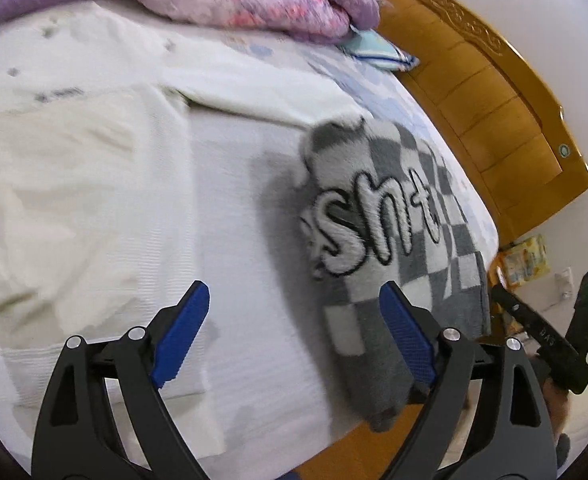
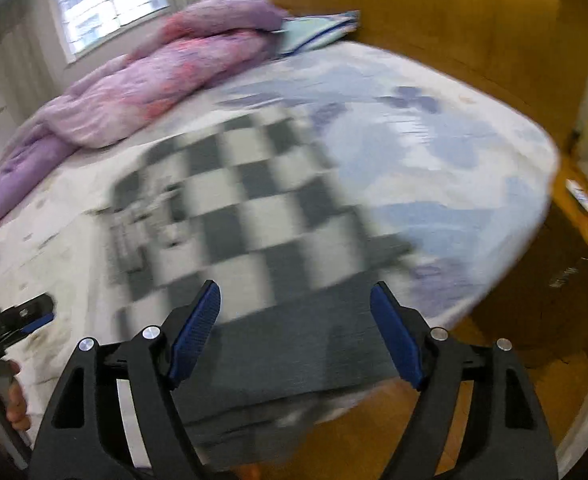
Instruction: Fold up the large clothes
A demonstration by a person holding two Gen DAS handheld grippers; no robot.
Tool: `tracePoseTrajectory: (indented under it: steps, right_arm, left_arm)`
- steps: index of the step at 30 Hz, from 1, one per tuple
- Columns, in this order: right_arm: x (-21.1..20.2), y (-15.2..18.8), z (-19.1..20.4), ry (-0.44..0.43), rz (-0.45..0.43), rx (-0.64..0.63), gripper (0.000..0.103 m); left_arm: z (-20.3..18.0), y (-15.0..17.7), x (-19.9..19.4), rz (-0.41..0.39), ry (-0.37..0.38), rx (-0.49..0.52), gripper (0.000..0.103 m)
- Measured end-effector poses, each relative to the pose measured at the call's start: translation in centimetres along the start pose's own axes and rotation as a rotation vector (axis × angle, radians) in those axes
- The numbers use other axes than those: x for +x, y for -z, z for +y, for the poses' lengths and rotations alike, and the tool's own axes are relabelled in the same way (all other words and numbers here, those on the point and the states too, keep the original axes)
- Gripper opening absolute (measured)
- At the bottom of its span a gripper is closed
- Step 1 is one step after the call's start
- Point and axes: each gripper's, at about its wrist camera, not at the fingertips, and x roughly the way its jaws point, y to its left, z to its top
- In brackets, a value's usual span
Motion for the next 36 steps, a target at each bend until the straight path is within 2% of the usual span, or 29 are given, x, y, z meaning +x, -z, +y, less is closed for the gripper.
tracePoseTrajectory:
  steps: [4, 6, 8, 10, 12, 13, 18, 19, 20, 22, 25, 29, 31, 36]
  right_arm:
    - [4.2, 1.7, 2.4, -0.07, 0.113, 0.005, 0.073]
    - [6.0, 2.8, 2.5, -0.067, 0.162, 0.028, 0.073]
    - [7.3, 3.6, 1.9, -0.081, 0.169, 0.072, 0.074]
    - [6.5, 3.9, 2.0, -0.076, 0.159, 0.087, 0.073]
    - [4.4, 4.0, 3.3, -0.116, 0.148, 0.079, 0.073]
    - [2.3, 4.1, 4.9, -0.132, 0.116, 0.033, 0.073]
    - [-6.4, 5.2, 11.7, -0.135, 0.002, -0.134, 0.074]
    - [-8.1, 5.5, 12.9, -0.141, -0.018, -0.151, 0.077]
    - [-10.3, 6.2, 14.2, -0.153, -0.053, -0.17, 0.085]
    - [-14.6, 7.8, 16.4, -0.162, -0.129, -0.205, 0.091]
    - [-19.2, 9.8, 18.8, -0.176, -0.192, -0.25, 0.093]
    - [-23.5, 11.8, 21.0, -0.155, -0.262, -0.289, 0.096]
    - [-25.2, 12.5, 21.7, -0.137, -0.297, -0.297, 0.096]
    - [-28.5, 13.9, 22.8, -0.16, -0.358, -0.308, 0.096]
  left_arm:
    - [1.9, 0.4, -4.6, -0.067, -0.059, 0.013, 0.089]
    - [2.6, 0.7, -7.0, -0.098, -0.102, 0.017, 0.089]
    - [3.2, 1.1, -9.1, -0.123, -0.124, 0.021, 0.089]
    - [3.2, 1.7, -11.2, -0.149, -0.144, 0.029, 0.089]
    - [2.6, 2.3, -13.4, -0.188, -0.161, 0.063, 0.089]
    - [2.1, 2.7, -14.5, -0.211, -0.168, 0.081, 0.089]
    - [-0.3, 5.3, -20.3, -0.313, -0.192, 0.15, 0.091]
    - [-0.7, 5.9, -21.8, -0.338, -0.21, 0.154, 0.091]
    - [-1.0, 6.7, -23.4, -0.368, -0.225, 0.157, 0.091]
    - [-1.5, 7.8, -25.9, -0.412, -0.253, 0.163, 0.092]
    - [-2.3, 9.6, -29.3, -0.465, -0.335, 0.195, 0.093]
    - [-2.8, 11.9, -32.7, -0.51, -0.4, 0.21, 0.095]
    - [-2.9, 12.9, -34.3, -0.523, -0.407, 0.212, 0.095]
    - [-3.6, 15.0, -37.8, -0.576, -0.445, 0.249, 0.097]
